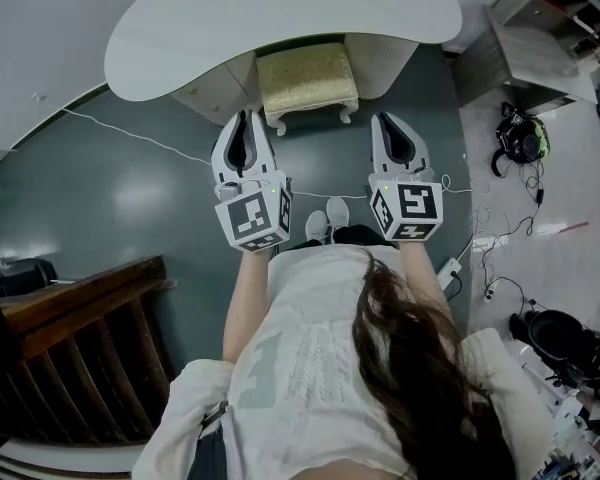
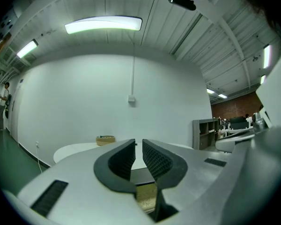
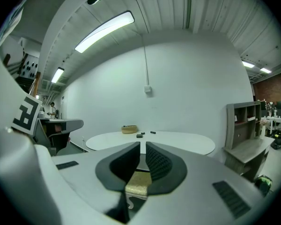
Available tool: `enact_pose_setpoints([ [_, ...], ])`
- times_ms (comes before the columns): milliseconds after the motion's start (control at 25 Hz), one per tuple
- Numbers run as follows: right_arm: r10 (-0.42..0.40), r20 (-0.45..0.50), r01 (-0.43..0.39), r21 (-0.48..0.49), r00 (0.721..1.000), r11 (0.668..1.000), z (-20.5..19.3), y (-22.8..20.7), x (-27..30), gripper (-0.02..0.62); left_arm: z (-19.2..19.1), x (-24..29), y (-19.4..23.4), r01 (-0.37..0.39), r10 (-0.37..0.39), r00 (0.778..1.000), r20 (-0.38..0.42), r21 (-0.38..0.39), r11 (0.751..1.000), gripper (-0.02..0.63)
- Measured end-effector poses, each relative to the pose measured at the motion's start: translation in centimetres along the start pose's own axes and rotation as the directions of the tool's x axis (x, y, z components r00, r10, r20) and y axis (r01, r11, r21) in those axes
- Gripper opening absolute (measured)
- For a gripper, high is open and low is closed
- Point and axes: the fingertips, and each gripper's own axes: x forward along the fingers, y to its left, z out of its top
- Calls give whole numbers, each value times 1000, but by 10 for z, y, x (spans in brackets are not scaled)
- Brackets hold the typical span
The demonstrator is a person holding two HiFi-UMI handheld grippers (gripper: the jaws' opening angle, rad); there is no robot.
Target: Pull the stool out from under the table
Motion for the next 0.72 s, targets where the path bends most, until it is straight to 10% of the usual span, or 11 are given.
enact_pose_setpoints([
  [80, 13, 1, -13, 14, 1000, 1000, -1, 1, 1, 42, 0, 1, -2, 18, -18, 1000, 7, -22, 1000, 32],
  [200, 22, -12, -22, 36, 1000, 999, -5, 3, 7, 299, -6, 6, -5, 45, -46, 999, -1, -41, 998, 270],
  [720, 40, -61, -34, 106, 997, 994, -7, -6, 32, 314, -24, 30, 10, 5, -11, 996, -90, -67, 998, 310],
])
